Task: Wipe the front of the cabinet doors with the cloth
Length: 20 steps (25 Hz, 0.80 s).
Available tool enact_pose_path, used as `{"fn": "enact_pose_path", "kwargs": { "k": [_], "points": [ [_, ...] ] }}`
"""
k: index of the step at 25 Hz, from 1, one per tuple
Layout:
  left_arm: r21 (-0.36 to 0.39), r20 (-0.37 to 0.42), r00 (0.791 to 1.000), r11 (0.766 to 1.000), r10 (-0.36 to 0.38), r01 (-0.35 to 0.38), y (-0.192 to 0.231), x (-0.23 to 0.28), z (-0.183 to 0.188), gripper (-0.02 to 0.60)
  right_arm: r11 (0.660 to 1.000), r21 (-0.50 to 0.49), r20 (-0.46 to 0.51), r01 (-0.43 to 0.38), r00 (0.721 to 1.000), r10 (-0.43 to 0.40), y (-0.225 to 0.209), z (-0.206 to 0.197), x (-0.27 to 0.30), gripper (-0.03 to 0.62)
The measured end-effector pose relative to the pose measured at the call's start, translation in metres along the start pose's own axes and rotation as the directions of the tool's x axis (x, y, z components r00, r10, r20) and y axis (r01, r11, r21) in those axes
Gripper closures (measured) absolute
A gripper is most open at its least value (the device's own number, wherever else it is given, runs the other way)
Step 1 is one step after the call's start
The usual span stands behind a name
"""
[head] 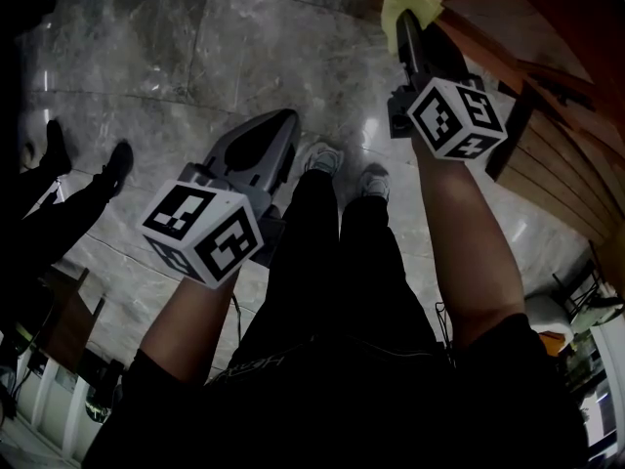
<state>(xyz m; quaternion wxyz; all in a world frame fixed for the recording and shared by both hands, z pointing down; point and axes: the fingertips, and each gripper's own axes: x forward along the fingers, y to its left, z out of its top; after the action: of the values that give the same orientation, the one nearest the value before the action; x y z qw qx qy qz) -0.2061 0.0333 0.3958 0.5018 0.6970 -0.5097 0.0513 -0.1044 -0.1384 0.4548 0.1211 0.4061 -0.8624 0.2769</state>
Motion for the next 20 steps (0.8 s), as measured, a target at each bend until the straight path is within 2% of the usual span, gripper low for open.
{"fn": "enact_pose_path", "kwargs": {
  "k": [8, 20],
  "points": [
    [0.022, -0.03, 0.999, 1.0, -0.019, 0.02, -0.01, 0.011, 0.003, 0.575, 0.999, 0.019, 0.022, 0.033, 0.999, -0.033, -0.021, 0.005, -0.008, 0.553],
    [0.082, -0.08, 0.996, 0.995, -0.05, 0.057, -0.05, 0.038, 0.005, 0.575, 0.992, 0.067, 0.045, 0.106, 0.993, -0.109, -0.071, 0.011, -0.043, 0.553]
  ]
}}
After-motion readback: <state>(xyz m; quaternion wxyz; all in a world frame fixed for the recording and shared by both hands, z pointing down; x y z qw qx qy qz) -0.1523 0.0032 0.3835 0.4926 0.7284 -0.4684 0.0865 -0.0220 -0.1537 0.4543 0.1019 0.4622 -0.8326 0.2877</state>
